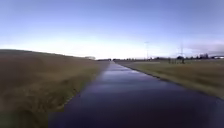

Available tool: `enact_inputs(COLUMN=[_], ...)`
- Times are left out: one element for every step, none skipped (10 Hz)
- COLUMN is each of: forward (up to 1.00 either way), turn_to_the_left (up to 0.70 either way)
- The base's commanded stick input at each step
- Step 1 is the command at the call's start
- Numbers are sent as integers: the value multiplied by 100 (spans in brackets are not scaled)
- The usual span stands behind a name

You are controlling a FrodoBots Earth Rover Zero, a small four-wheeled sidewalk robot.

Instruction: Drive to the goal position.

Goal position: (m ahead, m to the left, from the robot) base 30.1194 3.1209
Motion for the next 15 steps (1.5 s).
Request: enact_inputs(forward=[100, 100, 100, 100, 100, 100, 100, 100, 100, 100, 100, 100, 100, 100, 100], turn_to_the_left=[2, 2, 2, 2, 0, -18, -35, -30, -25, -20, -15, -11, -6, -1, 0])
